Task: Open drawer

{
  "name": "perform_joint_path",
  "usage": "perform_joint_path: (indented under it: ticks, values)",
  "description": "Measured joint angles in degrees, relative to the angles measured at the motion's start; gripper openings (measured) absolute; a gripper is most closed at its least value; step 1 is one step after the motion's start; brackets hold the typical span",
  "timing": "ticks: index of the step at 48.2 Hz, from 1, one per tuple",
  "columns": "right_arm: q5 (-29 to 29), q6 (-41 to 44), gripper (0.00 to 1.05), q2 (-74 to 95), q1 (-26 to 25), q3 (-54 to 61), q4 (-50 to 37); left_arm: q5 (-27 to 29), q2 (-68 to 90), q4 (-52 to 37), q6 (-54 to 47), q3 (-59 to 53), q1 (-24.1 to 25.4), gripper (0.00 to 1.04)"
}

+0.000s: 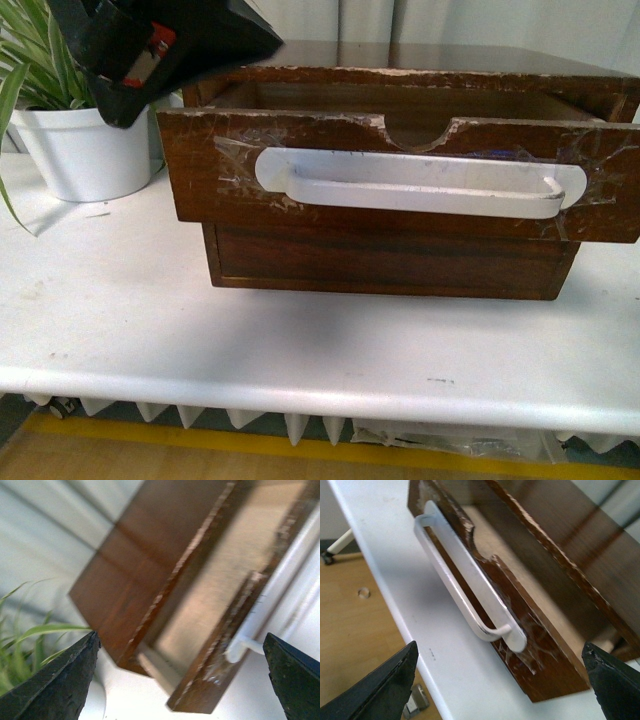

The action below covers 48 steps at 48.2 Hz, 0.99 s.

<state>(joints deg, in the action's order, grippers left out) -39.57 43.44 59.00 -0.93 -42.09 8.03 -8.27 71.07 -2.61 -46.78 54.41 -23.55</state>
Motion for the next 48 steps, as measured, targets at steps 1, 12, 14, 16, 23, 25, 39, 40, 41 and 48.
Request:
perform_joint_path:
  ticks: [1, 12, 14, 16, 23, 25, 39, 40, 41, 48]
  values:
    - [0.07, -2.60, 0.96, -2.03, -1.25, 2.47, -2.38, 0.96, -1.18, -2.54, 1.05, -1.68, 0.26, 0.99]
    - [2.49, -20.79, 0.96, -17.40, -12.22, 19.80, -13.77, 21.33, -18.18, -19.96, 18.40, -25.14, 4.09, 0.99]
    - [2.84, -23.28, 0.96, -19.63, -13.77, 22.21, -14.12, 25.31, -21.05, -19.21, 22.16, -28.50, 4.42, 0.99]
    - [3.39, -25.51, 0.96, -22.27, -15.15, 24.50, -13.79, 27.50, -24.35, -17.81, 25.68, -31.63, 4.15, 0.99]
    - [3.96, -30.71, 0.96, -30.84, -16.50, 28.89, -10.21, 34.45, -38.03, -8.33, 37.09, -39.54, 2.82, 0.99]
    - [4.37, -32.13, 0.96, -32.76, -16.90, 29.70, -9.75, 36.15, -42.18, -4.96, 39.85, -41.13, 3.04, 0.99]
    - [3.72, -37.35, 0.96, -36.65, -19.30, 31.04, -7.63, 41.11, -56.59, 7.96, 50.53, -46.01, 7.15, 0.99]
    - [3.72, -37.38, 0.96, -36.65, -19.30, 31.04, -7.63, 41.09, -56.63, 7.96, 50.60, -46.01, 7.15, 0.99]
    - [3.72, -37.40, 0.96, -36.65, -19.30, 31.04, -7.63, 41.09, -56.63, 7.96, 50.77, -46.01, 7.15, 0.99]
    - [19.39, -40.59, 0.81, -40.50, -14.78, 35.45, -17.07, 26.43, -62.75, 3.58, 49.00, -49.33, 11.63, 0.85]
